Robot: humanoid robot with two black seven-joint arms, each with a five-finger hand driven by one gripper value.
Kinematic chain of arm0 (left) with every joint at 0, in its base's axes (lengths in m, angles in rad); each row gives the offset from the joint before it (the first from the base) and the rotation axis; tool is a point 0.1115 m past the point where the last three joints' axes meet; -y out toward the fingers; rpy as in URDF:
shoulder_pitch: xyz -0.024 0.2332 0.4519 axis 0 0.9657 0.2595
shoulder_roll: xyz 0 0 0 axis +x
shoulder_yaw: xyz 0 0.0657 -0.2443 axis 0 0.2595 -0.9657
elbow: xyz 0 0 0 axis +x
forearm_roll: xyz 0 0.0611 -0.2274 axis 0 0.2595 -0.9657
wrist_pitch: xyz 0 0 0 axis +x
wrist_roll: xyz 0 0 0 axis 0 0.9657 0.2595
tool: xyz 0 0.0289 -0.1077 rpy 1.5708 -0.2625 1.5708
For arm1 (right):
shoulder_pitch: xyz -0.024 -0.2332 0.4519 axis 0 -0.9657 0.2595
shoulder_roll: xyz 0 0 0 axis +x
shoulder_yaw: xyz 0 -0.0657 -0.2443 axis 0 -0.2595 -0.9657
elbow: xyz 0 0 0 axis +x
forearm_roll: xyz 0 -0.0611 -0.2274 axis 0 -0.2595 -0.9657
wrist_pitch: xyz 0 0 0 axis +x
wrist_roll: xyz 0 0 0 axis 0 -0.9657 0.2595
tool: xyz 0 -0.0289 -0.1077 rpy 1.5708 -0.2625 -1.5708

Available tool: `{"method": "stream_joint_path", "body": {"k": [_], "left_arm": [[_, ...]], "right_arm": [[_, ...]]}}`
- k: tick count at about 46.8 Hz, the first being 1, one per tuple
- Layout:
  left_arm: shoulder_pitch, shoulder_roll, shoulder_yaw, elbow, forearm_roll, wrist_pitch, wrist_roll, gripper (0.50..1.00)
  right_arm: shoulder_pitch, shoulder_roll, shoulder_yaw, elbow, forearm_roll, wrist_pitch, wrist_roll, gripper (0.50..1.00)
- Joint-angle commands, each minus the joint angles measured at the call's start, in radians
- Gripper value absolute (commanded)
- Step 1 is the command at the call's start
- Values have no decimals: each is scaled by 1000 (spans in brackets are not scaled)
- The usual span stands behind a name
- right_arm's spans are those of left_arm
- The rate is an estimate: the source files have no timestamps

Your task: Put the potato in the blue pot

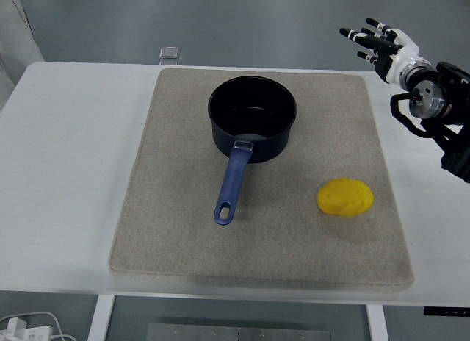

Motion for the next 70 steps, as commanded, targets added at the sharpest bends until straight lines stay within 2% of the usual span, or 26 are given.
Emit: {"method": "stream_joint_path", "body": {"k": [1,11,23,33,43,48,54,59,66,70], "left_arm": [[1,0,1,-1,0,-1,0,1000],[1,0,3,-1,0,-1,0,1000],[1,0,3,-1,0,-1,-2,1000],[1,0,3,-1,0,-1,0,1000],[1,0,3,-1,0,-1,0,1000],[1,0,3,-1,0,-1,0,1000],[1,0,3,-1,0,-1,0,1000],[1,0,3,-1,0,-1,0,1000],[1,0,3,-1,0,-1,0,1000],[1,0,3,-1,0,-1,0,1000]], "right_arm": [[0,1,-1,0,0,0,0,950],[1,-1,-3,3,-2,0,0,948],[3,-16,-3,60,-2,0,0,948],[6,-27,-3,94,-35,-23,0,948],[0,-162,-3,311,-127,-49,3,948],[0,-205,-6,393,-173,-72,3,946],[1,-292,-44,502,-247,-77,3,946],[4,-382,-84,618,-308,-78,31,946],[4,-546,-123,796,-463,-78,95,944],[-2,-629,-144,894,-535,-78,112,944]]}}
